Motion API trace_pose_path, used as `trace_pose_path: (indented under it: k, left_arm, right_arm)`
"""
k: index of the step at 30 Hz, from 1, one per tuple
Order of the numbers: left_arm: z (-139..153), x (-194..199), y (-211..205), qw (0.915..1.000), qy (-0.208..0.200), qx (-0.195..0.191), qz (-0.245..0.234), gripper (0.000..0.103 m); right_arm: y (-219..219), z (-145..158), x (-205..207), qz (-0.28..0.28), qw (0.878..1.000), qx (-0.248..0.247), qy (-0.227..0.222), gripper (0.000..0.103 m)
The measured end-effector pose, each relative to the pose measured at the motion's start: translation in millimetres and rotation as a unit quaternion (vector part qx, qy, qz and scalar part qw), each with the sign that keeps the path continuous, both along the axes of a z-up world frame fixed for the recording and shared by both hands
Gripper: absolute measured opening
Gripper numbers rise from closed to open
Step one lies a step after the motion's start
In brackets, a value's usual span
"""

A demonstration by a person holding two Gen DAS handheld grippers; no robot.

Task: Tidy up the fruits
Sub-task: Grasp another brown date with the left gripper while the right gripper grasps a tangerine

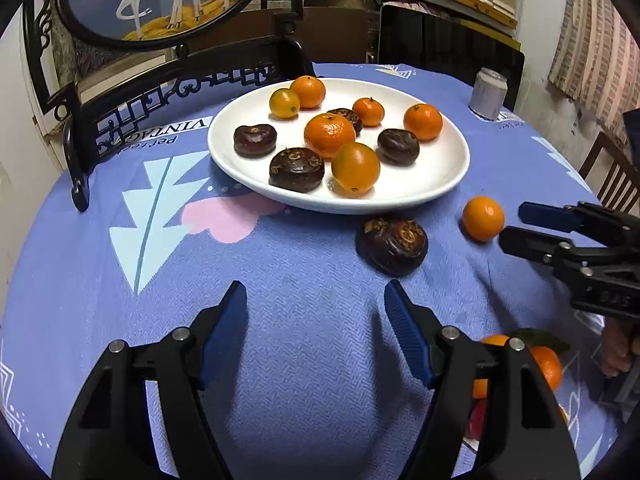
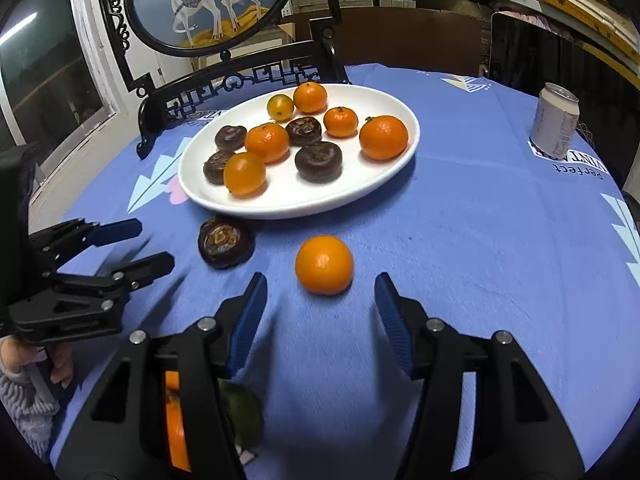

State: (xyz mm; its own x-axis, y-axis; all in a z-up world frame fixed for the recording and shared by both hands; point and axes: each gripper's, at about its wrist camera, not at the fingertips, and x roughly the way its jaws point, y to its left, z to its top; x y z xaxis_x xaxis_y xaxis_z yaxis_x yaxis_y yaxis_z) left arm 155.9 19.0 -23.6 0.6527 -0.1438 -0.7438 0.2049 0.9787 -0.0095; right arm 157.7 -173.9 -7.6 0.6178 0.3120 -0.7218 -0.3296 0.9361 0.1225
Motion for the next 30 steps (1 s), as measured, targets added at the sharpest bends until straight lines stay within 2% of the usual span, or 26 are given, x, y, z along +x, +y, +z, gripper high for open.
trace_pose_path:
  k: [3, 6, 7, 16, 21, 30]
  left_arm:
    - [-1, 0, 0, 1.0, 0.001, -0.002, -0.001, 0.072]
    - [-2, 0, -4, 1.0, 0.001, 0.003, -0.006, 0.072]
    - [-2, 0, -5, 1.0, 0.001, 0.004, -0.008, 0.072]
    - [-3, 9, -33, 0.9994, 0.006, -0.009, -0.034, 0.072]
    - [-5, 21, -51, 0.9994, 0.007, 0.001, -0.035, 0.072]
    - [-13, 36, -61, 0.999, 0.006, 0.013, -0.042, 0.07]
  right_arm:
    - [6, -4, 8, -0.005, 1.0, -0.006, 0.002, 0.057]
    - [12, -10, 15, -0.002, 1.0, -0.012, 0.014, 0.044]
    - [13, -12, 17, -0.005, 1.0, -0.015, 0.014, 0.037]
    - [-15, -2, 19, -0.037, 0.999, 0.014, 0.015, 0.036]
    - [-39, 7, 16, -0.054, 0.997, 0.046, 0.015, 0.036]
    - [-43, 14, 14, -0.046, 0.996, 0.069, 0.019, 0.036]
